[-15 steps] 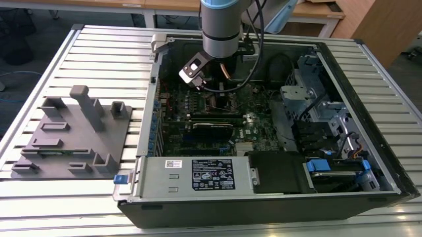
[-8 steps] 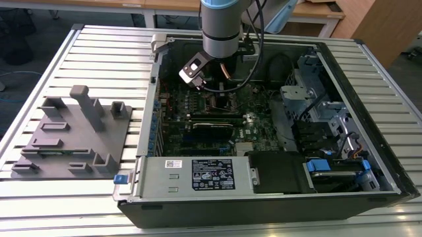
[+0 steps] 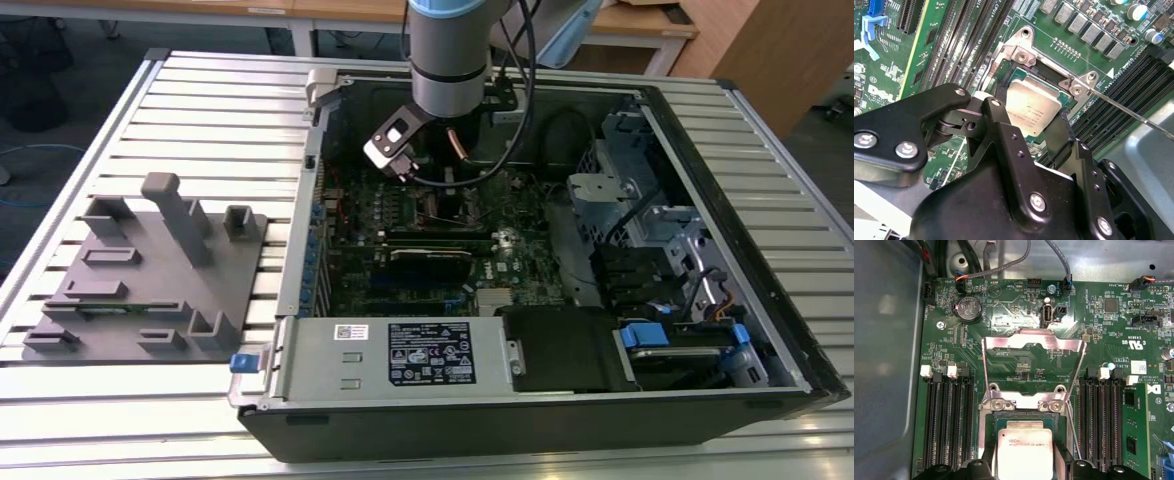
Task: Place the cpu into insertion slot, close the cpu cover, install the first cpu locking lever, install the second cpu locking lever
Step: 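Place the cpu into insertion slot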
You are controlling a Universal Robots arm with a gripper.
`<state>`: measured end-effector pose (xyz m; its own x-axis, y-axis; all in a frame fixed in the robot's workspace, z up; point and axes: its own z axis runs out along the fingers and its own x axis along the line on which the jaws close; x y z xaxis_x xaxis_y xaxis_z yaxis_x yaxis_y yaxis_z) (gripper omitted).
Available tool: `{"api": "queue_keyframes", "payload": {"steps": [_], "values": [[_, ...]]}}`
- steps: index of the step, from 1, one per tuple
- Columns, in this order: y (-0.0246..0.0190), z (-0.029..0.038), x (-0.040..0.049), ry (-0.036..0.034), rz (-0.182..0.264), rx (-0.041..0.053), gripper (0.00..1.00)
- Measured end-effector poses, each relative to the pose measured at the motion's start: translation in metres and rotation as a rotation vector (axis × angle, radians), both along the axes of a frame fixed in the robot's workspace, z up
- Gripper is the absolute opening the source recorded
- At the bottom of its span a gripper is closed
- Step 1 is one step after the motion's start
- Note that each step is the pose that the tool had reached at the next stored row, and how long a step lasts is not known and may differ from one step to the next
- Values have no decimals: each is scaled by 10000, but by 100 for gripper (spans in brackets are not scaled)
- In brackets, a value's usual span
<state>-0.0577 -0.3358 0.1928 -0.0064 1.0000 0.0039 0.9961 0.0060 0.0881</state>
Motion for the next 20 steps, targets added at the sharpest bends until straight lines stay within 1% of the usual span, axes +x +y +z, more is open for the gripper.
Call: {"api": "queue_keyframes", "payload": {"steps": [7, 11, 14, 20], "values": [[0, 0, 4, 0, 0, 1, 54], [1, 21, 5, -2, 1, 3, 54], [0, 23, 4, -1, -2, 4, 54], [0, 20, 4, 1, -130, 10, 54]]}}
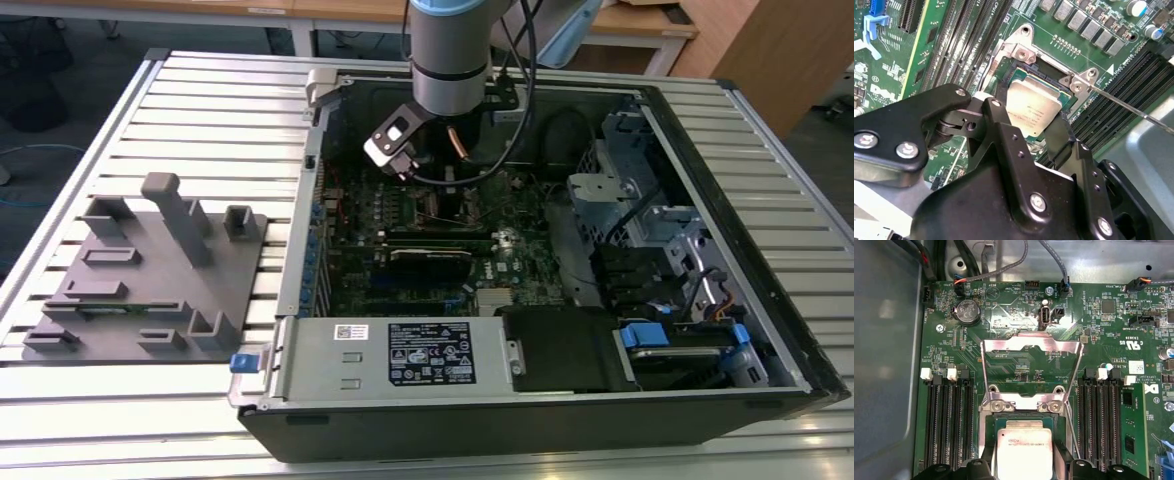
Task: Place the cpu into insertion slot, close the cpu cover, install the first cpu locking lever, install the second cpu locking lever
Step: 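Place the cpu into insertion slot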
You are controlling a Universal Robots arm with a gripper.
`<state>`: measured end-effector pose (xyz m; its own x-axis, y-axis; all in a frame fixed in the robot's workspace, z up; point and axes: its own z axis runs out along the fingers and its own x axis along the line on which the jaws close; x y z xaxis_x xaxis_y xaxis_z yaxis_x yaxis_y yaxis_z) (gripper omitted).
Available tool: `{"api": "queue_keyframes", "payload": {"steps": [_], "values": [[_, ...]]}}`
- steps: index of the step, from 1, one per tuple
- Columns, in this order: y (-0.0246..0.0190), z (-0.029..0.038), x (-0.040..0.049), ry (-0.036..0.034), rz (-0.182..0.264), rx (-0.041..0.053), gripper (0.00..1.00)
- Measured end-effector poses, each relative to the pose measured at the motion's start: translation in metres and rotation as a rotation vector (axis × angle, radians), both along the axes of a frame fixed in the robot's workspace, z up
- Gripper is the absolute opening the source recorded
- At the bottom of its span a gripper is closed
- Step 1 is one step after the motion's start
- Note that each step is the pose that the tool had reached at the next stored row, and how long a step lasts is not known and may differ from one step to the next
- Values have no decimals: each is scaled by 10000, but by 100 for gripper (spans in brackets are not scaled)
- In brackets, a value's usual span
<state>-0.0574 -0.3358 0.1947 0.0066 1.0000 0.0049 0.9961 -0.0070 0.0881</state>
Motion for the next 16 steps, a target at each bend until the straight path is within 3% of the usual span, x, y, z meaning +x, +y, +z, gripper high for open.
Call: {"api": "queue_keyframes", "payload": {"steps": [16], "values": [[0, -6, -8, 0, -3, 1, 54]]}}
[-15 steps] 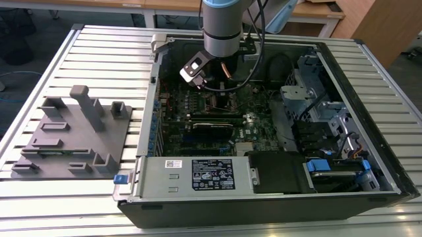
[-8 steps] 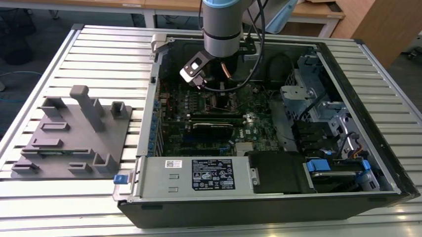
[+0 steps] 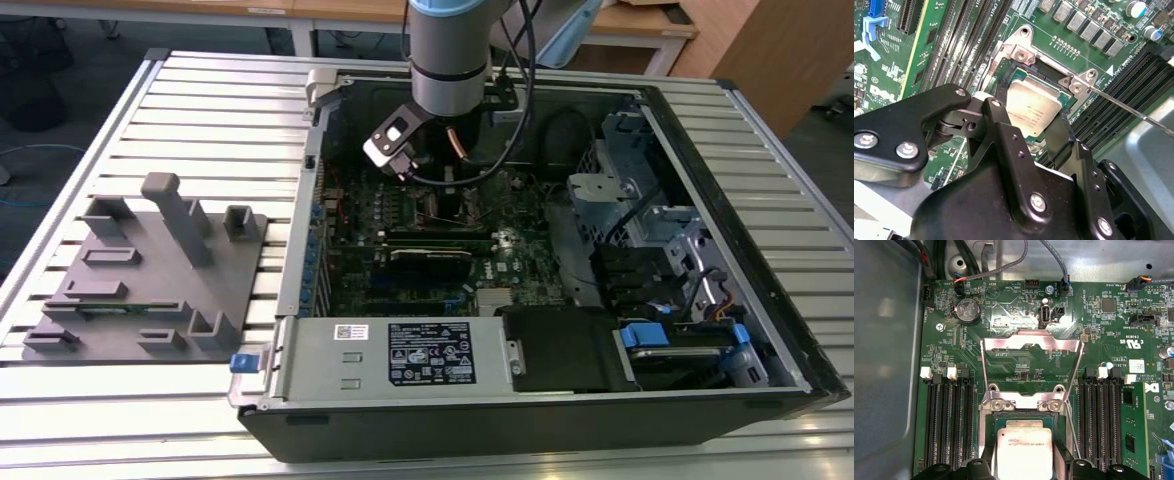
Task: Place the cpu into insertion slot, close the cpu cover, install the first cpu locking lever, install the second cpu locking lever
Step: 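Place the cpu into insertion slot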
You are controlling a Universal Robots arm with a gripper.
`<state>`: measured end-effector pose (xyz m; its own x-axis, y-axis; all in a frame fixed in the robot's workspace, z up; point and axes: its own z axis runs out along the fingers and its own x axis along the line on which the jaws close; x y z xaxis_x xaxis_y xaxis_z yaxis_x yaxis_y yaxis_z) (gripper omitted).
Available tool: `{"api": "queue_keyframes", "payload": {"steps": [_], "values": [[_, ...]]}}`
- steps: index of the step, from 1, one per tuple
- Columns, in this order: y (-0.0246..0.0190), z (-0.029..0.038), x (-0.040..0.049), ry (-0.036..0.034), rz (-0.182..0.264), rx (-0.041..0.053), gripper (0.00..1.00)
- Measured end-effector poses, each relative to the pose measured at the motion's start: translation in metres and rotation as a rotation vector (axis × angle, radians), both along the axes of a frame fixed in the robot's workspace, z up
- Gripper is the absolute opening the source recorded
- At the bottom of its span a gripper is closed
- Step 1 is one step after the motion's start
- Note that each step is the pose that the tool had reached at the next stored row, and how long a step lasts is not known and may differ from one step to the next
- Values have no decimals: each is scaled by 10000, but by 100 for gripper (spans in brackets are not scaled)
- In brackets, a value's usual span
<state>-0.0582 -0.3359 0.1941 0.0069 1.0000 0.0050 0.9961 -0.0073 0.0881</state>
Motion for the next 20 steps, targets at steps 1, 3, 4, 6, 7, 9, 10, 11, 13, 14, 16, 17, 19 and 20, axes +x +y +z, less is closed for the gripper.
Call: {"api": "queue_keyframes", "payload": {"steps": [1, 3, 4, 6, 7, 9, 10, 11, 13, 14, 16, 17, 19, 20], "values": [[-1, -1, 0, 0, 0, -1, 54], [-1, -3, 0, 1, -1, -1, 54], [0, -6, 0, 0, -2, 0, 54], [-1, -7, 0, 1, -1, -2, 54], [-1, -10, 0, 0, -1, -1, 54], [-1, -18, 0, -1, -1, -1, 54], [-1, -18, 0, 0, -1, -1, 54], [-1, -18, 0, 1, -1, -1, 54], [-1, -18, 0, 1, -1, -2, 54], [-1, -18, 0, 0, 0, -2, 54], [-1, -19, 0, 0, -1, 0, 54], [-1, -19, 0, 0, -1, 0, 54], [-1, -19, 0, 0, -1, 0, 54], [0, -17, 0, -1, -1, 1, 54]]}}
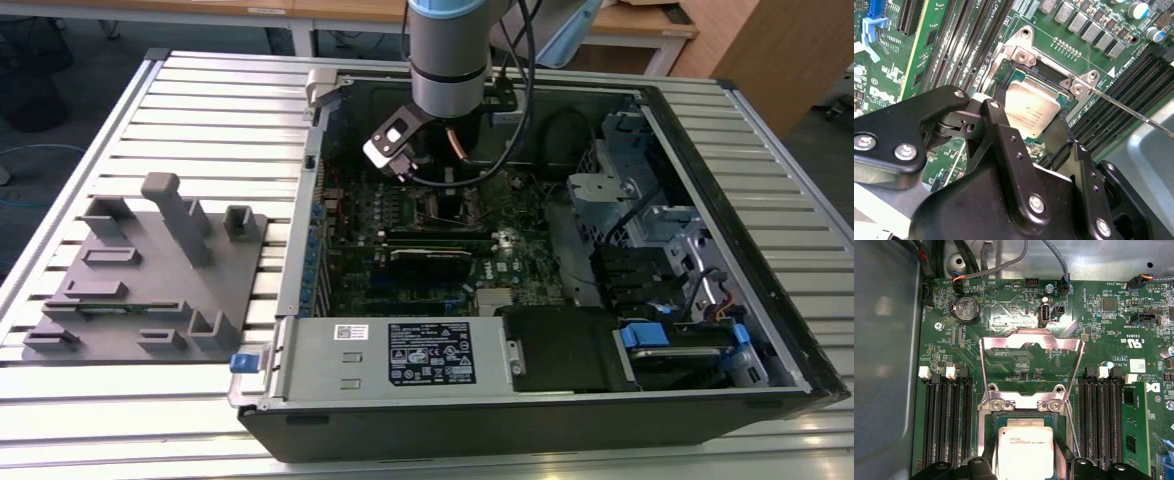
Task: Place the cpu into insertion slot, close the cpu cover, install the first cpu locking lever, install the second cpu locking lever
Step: 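Place the cpu into insertion slot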
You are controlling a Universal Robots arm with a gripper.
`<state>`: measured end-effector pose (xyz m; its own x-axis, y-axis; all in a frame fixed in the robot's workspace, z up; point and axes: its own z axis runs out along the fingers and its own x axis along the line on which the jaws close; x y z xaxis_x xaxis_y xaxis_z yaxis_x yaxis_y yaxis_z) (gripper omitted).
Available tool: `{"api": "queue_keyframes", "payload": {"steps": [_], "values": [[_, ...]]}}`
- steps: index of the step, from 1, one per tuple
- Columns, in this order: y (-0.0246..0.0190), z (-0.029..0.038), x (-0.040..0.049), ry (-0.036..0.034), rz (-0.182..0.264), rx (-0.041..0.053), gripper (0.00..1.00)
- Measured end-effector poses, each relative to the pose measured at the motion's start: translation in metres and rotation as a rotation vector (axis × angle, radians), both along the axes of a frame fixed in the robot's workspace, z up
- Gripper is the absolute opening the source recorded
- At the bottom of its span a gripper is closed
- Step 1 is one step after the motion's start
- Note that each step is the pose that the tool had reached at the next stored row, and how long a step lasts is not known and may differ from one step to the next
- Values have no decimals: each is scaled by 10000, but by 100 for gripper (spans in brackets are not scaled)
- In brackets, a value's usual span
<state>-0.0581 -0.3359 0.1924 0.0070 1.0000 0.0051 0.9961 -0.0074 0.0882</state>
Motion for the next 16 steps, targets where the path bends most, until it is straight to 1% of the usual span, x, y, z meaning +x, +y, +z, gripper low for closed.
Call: {"api": "queue_keyframes", "payload": {"steps": [5, 9, 10, 12, 16], "values": [[0, 19, 0, 0, 0, 0, 54], [0, 19, 0, 0, 0, 0, 54], [0, 20, 0, 4, 0, -1, 54], [-1, 20, -1, 41, 1, -3, 54], [0, 19, 0, 46, 0, 11, 54]]}}
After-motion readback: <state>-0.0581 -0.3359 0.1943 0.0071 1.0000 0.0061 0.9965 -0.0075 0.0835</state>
